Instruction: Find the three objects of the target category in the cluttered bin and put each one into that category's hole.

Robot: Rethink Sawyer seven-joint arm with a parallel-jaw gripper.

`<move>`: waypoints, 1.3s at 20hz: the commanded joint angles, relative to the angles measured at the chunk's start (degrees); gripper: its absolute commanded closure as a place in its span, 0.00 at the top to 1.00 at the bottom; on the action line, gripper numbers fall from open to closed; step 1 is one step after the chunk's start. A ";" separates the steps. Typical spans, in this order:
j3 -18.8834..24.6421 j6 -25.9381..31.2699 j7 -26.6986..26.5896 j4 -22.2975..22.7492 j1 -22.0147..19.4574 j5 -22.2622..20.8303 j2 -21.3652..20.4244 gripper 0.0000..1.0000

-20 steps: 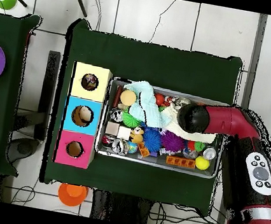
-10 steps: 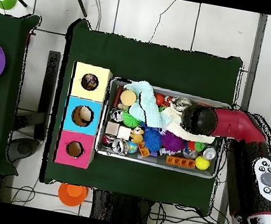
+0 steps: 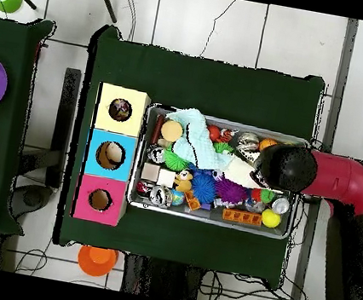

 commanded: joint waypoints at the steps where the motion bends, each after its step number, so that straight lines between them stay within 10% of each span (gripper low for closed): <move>1: 1.88 6.96 -0.57 9.68 2.26 5.46 -8.12 0.00; 12: 3.20 4.54 2.27 16.89 2.99 16.40 -15.69 0.00; 26: 11.10 -12.43 1.24 24.36 -4.80 25.82 -10.39 0.00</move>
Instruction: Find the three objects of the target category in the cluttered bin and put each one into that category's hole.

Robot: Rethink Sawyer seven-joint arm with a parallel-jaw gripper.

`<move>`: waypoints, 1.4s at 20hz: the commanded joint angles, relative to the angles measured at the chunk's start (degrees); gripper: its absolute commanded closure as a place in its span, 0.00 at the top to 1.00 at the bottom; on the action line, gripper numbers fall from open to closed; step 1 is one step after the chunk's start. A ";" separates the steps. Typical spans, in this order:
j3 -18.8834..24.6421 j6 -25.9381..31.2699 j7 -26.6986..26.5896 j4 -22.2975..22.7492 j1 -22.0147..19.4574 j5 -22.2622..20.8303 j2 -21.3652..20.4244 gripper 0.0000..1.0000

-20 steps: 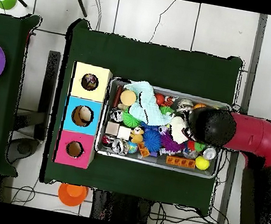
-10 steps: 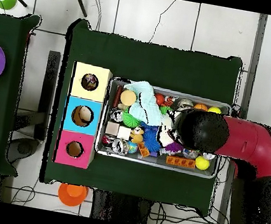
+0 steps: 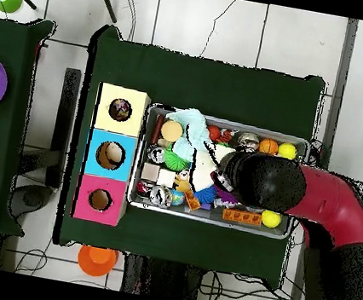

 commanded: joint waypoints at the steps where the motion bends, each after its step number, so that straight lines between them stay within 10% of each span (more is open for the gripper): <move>1: 6.48 -6.74 1.25 8.22 -3.67 3.69 2.85 0.00; 14: 8.65 -8.87 2.61 8.58 -4.68 2.04 4.40 0.00; 15: 8.96 -8.97 2.72 8.63 -4.81 1.86 4.47 1.00; 28: 6.71 -8.61 2.00 2.82 -2.56 -3.19 5.73 1.00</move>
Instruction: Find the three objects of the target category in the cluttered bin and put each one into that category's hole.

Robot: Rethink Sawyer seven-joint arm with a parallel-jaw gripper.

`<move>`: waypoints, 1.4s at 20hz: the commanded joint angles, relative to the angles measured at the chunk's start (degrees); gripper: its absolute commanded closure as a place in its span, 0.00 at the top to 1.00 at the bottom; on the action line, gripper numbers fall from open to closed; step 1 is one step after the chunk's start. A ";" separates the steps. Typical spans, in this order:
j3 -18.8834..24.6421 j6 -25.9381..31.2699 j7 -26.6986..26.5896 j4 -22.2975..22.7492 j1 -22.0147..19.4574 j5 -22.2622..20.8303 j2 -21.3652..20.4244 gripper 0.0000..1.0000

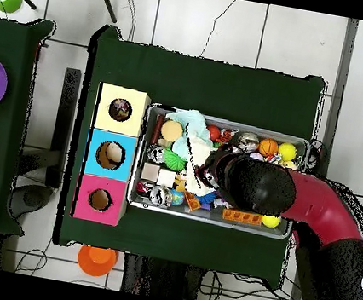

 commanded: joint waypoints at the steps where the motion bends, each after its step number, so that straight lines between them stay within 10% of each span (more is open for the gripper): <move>1: -1.06 -1.35 1.30 -4.09 1.93 -6.06 3.68 1.00; 28: -1.79 -0.01 -7.01 -21.64 -1.47 -25.15 15.55 1.00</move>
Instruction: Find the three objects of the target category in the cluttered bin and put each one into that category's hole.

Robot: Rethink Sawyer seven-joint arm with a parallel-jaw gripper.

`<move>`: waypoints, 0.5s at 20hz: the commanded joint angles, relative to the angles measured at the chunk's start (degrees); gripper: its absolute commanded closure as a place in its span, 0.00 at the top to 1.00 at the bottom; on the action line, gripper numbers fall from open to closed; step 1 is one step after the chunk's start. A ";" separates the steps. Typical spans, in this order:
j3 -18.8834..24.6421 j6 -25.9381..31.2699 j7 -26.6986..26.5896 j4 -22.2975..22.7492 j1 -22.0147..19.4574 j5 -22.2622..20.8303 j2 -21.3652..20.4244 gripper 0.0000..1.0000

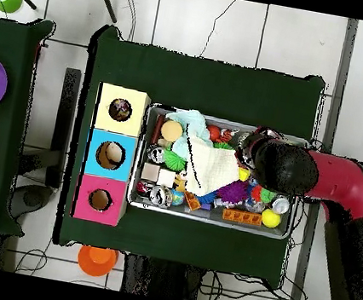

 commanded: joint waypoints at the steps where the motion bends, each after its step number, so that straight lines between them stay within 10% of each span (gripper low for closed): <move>1: -1.38 -0.11 -7.48 -7.12 -0.51 -6.70 6.39 1.00; 10: 0.44 -0.40 -9.27 -9.01 -2.29 -8.79 7.49 1.00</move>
